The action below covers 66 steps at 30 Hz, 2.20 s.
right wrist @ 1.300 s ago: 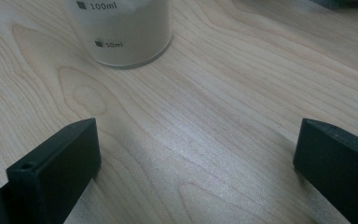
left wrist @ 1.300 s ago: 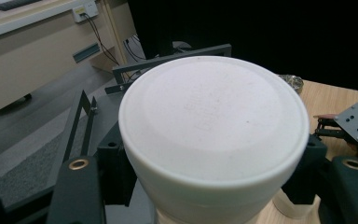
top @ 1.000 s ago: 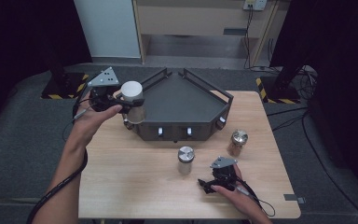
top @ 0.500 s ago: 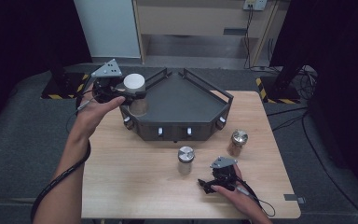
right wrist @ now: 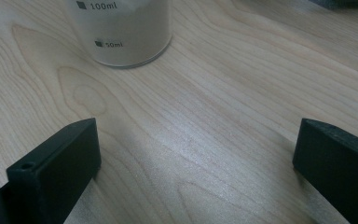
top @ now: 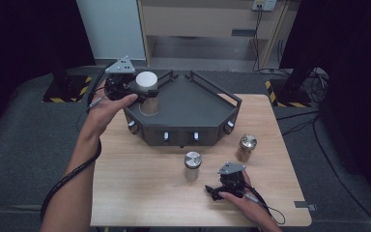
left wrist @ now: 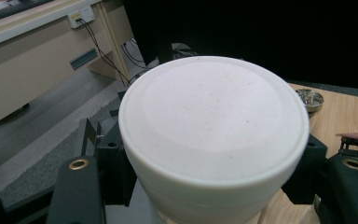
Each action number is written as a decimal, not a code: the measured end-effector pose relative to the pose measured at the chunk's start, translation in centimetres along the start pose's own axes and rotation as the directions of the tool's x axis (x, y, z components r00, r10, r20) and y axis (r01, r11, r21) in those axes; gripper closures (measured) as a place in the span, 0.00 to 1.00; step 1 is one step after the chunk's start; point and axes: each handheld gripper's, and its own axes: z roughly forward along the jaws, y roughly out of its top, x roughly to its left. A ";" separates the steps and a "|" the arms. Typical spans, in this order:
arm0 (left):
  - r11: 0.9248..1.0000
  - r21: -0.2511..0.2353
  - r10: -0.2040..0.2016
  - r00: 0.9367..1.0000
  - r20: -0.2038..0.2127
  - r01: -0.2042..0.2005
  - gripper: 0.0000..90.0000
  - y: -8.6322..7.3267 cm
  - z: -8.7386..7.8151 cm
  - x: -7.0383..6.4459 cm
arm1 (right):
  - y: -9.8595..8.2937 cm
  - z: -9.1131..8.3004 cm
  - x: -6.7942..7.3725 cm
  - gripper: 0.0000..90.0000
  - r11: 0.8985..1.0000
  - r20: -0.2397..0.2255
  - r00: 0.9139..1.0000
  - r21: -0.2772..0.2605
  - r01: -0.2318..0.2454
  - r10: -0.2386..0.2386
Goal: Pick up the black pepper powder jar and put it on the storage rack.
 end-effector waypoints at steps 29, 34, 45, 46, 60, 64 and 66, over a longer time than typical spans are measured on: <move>0.999 0.034 -0.028 0.999 -0.028 0.029 0.36 -1.3 3.9 1.3 | -0.1 -0.1 0.2 0.02 1.000 0.008 1.000 -0.002 -0.009 0.009; 0.998 0.038 -0.045 0.999 -0.030 0.046 0.36 -1.9 4.7 1.6 | -0.1 -0.1 0.3 0.02 1.000 0.009 1.000 -0.001 -0.009 0.009; 0.997 0.059 -0.051 0.998 -0.042 0.054 0.36 -2.6 6.0 1.7 | -0.1 -0.1 0.2 0.02 1.000 0.009 1.000 -0.002 -0.009 0.009; 0.997 0.057 -0.055 0.998 -0.042 0.057 0.36 -2.7 6.1 1.7 | -0.1 -0.1 0.3 0.02 1.000 0.009 1.000 -0.001 -0.010 0.010; 0.993 0.087 -0.070 0.995 -0.065 0.076 0.36 -3.5 6.5 1.7 | -0.1 -0.1 0.3 0.02 1.000 0.009 1.000 -0.001 -0.010 0.010; 0.992 0.089 -0.083 0.994 -0.069 0.089 0.36 -4.1 6.6 1.8 | -0.1 -0.1 0.2 0.02 1.000 0.009 1.000 -0.002 -0.010 0.010; 0.992 0.090 -0.086 0.994 -0.071 0.093 0.36 -4.3 6.5 1.8 | -0.1 -0.1 0.3 0.02 1.000 0.009 1.000 -0.001 -0.010 0.010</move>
